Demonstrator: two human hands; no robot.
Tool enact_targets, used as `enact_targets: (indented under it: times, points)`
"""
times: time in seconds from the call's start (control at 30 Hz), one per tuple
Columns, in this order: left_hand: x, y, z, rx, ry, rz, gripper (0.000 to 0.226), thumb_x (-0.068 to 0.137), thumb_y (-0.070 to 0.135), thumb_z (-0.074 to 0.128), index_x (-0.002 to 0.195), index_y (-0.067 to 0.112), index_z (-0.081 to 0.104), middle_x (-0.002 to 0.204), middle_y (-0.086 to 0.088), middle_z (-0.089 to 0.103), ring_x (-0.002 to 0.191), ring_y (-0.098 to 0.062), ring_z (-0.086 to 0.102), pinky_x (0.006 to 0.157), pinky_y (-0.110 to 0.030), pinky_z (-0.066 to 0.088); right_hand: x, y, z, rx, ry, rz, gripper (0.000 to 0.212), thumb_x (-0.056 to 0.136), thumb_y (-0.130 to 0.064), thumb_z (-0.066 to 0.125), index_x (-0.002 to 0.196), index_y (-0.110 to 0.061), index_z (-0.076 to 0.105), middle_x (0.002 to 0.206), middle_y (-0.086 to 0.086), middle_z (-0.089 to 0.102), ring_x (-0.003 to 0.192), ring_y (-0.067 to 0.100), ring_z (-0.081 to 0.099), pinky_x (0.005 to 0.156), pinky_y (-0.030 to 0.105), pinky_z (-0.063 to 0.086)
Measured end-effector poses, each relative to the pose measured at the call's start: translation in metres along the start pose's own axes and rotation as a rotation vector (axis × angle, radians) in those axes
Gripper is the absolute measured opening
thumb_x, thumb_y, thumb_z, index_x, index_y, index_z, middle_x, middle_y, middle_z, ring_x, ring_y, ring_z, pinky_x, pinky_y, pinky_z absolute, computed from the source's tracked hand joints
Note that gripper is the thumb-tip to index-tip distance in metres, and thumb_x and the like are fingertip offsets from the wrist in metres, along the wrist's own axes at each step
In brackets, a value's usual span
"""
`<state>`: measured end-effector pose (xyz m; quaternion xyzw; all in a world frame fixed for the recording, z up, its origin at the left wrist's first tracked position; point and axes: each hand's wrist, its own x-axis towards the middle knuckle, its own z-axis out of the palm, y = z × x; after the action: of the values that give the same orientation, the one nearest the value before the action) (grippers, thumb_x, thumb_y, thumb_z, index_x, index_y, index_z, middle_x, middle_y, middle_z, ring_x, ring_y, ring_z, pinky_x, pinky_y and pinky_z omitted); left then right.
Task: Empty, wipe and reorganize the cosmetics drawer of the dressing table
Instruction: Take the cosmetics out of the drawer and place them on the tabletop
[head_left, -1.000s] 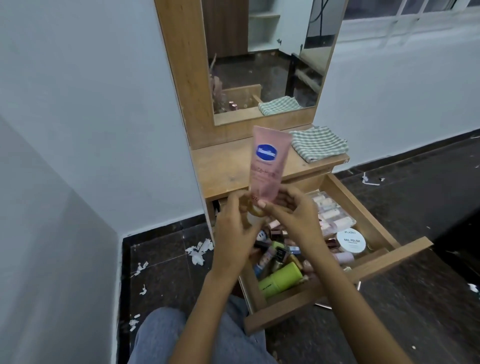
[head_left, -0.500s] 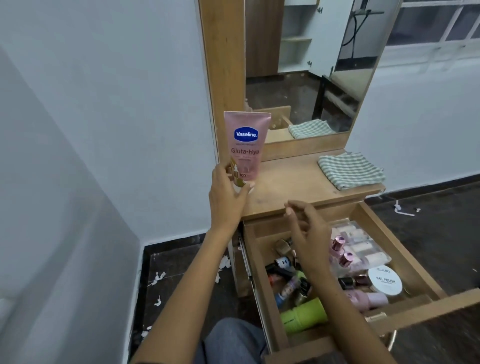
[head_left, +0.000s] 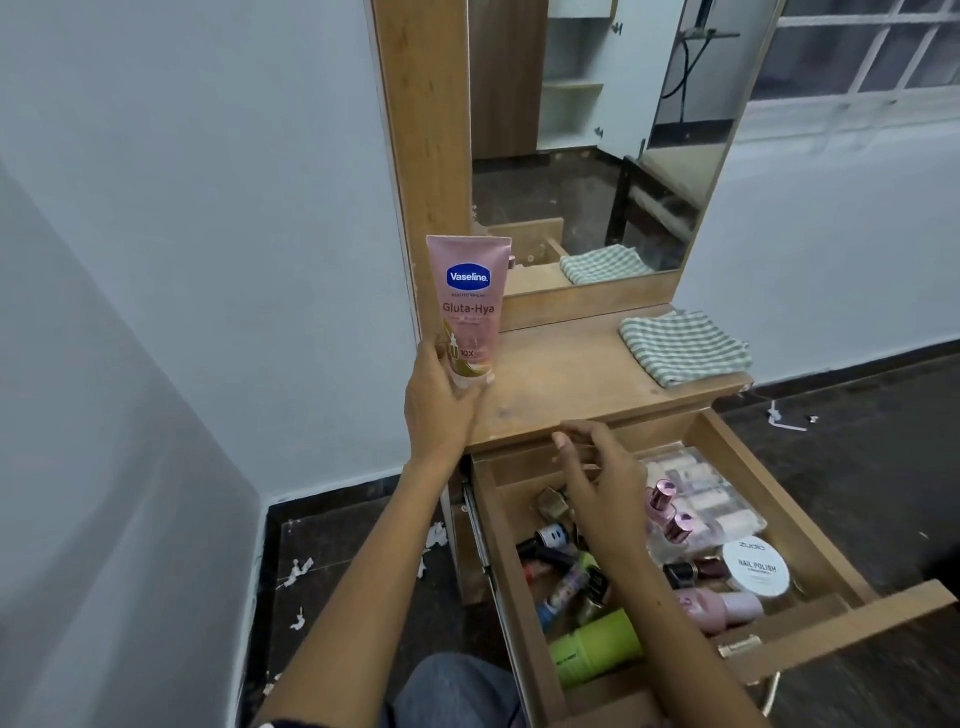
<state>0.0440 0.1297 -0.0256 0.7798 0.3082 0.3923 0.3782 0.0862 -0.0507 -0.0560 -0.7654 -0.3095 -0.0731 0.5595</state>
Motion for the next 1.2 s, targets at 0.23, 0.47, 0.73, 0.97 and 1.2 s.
enact_targets:
  times: [0.23,0.47,0.73,0.97,1.2]
  points:
    - [-0.089,0.021,-0.004,0.177,0.001,0.418,0.030,0.088,0.024,0.066,0.113,0.010,0.056,0.110,-0.003,0.056,0.102,-0.014,0.052,0.088,-0.027,0.040,0.005,0.010,-0.019,-0.161,-0.048,-0.015,0.012,0.093,-0.023,0.060,0.102,-0.017,0.065,0.088,-0.008,0.069,0.078,0.004,0.064,0.067,0.020,0.052]
    - [-0.121,0.019,0.010,0.881,-0.644,0.560,0.019,0.081,0.014,0.062,0.097,0.023,0.067,0.083,0.000,0.069,0.084,-0.022,0.062,0.087,-0.035,0.030,-0.013,0.020,-0.035,-0.464,-0.336,-0.030,0.008,0.084,-0.014,0.066,0.091,-0.016,0.069,0.083,-0.002,0.071,0.074,0.013,0.061,0.058,0.017,0.040]
    - [-0.115,0.033,0.026,1.091,-0.911,0.468,0.022,0.088,0.012,0.056,0.110,0.016,0.059,0.112,-0.004,0.064,0.109,-0.022,0.057,0.102,-0.035,0.025,-0.012,0.035,-0.026,-0.434,-0.453,0.107,0.024,0.081,-0.012,0.064,0.103,-0.019,0.069,0.098,0.000,0.073,0.091,0.021,0.068,0.079,0.040,0.054]
    - [-0.113,0.037,0.018,0.872,-0.635,0.440,0.020,0.089,0.005,0.049,0.080,0.018,0.060,0.088,-0.007,0.069,0.087,-0.029,0.060,0.087,-0.035,0.031,-0.012,0.037,-0.025,-0.415,-0.483,0.131,0.029,0.081,-0.011,0.062,0.108,-0.021,0.066,0.103,0.001,0.072,0.098,0.024,0.066,0.083,0.042,0.053]
    - [-0.099,0.033,0.003,0.297,-0.329,0.288,0.016,0.079,0.016,0.073,0.088,0.016,0.060,0.080,0.005,0.066,0.076,-0.012,0.063,0.066,-0.033,0.051,-0.012,0.032,-0.028,-0.284,-0.393,0.123,0.022,0.085,-0.012,0.062,0.105,-0.020,0.069,0.098,-0.005,0.073,0.091,0.013,0.067,0.081,0.039,0.055]
